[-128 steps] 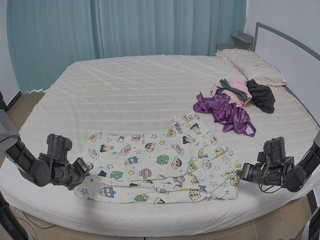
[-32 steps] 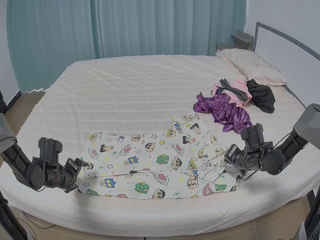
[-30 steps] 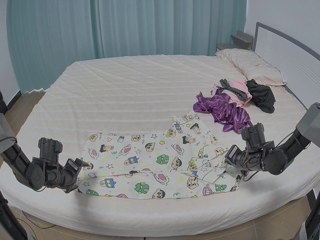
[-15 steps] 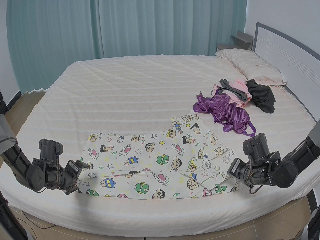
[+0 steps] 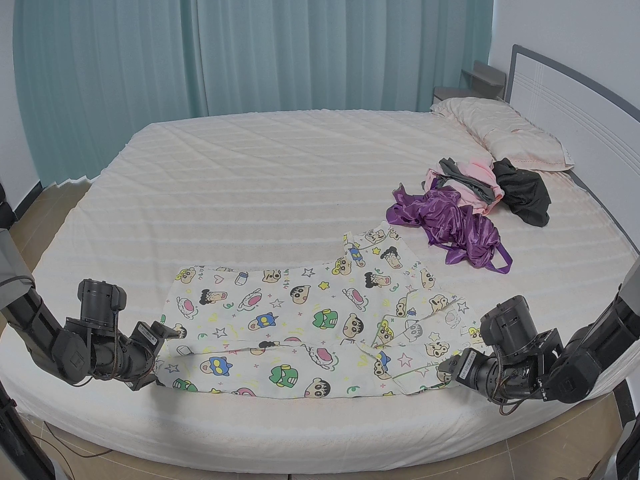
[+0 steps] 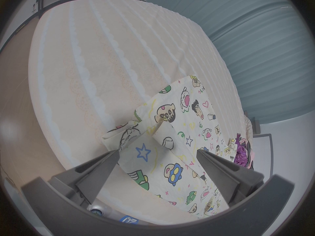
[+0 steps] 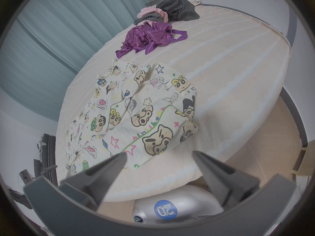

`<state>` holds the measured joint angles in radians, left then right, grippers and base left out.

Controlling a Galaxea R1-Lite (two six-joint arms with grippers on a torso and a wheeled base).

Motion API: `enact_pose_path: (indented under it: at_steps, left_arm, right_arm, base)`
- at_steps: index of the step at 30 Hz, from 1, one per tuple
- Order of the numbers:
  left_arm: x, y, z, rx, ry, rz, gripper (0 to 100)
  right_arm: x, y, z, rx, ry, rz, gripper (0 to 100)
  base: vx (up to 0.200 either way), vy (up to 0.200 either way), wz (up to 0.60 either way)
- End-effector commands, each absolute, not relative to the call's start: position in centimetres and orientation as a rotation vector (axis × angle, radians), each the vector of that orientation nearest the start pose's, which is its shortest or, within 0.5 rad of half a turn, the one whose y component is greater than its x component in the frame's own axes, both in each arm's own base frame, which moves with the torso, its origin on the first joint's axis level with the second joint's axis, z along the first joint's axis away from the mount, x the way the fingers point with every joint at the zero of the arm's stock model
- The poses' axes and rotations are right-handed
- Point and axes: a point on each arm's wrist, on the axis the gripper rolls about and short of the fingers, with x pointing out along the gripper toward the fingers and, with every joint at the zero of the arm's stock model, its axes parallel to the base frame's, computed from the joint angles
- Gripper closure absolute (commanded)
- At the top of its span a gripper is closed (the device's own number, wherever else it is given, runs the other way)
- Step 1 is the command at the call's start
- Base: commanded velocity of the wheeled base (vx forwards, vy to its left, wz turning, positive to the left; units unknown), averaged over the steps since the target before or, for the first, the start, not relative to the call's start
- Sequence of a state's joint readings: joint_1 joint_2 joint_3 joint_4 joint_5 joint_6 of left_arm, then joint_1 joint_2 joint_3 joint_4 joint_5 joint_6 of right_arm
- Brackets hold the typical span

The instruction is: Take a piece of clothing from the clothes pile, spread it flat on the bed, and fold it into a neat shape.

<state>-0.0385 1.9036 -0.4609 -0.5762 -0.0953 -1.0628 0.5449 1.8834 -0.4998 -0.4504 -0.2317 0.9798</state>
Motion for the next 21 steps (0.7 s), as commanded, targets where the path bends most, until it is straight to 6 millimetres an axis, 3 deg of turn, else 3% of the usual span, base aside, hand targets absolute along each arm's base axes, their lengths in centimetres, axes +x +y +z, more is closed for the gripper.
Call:
enact_pose_path:
  at_steps: [1, 4, 10, 18, 21]
  left_arm:
    - [26.1, -1.3, 4.1, -1.015, 0.852, 0.347, 0]
    - [26.1, -1.4, 4.1, -1.013, 0.856, 0.344, 0]
    - [26.0, -1.7, 4.1, -1.006, 0.862, 0.336, 0]
    - [26.0, -1.7, 4.1, -1.006, 0.862, 0.336, 0]
    - [26.0, -1.7, 4.0, -1.006, 0.863, 0.337, 0]
  right_arm:
    - [21.7, 13.1, 5.5, 0.563, 0.895, -0.120, 0]
    - [21.3, 13.6, 5.9, 0.570, 0.902, -0.073, 0]
    - [21.2, 16.2, 4.7, 0.550, 0.995, 0.031, 0]
    - [23.1, 19.0, 2.5, 0.549, 1.014, 0.024, 0]
    - [23.8, 19.7, 2.8, 0.572, 0.976, 0.050, 0]
  base:
    - [0.000, 0.000, 0.00]
    - [0.000, 0.000, 0.00]
    - [0.000, 0.000, 0.00]
    - [0.000, 0.000, 0.00]
    - [0.000, 0.000, 0.00]
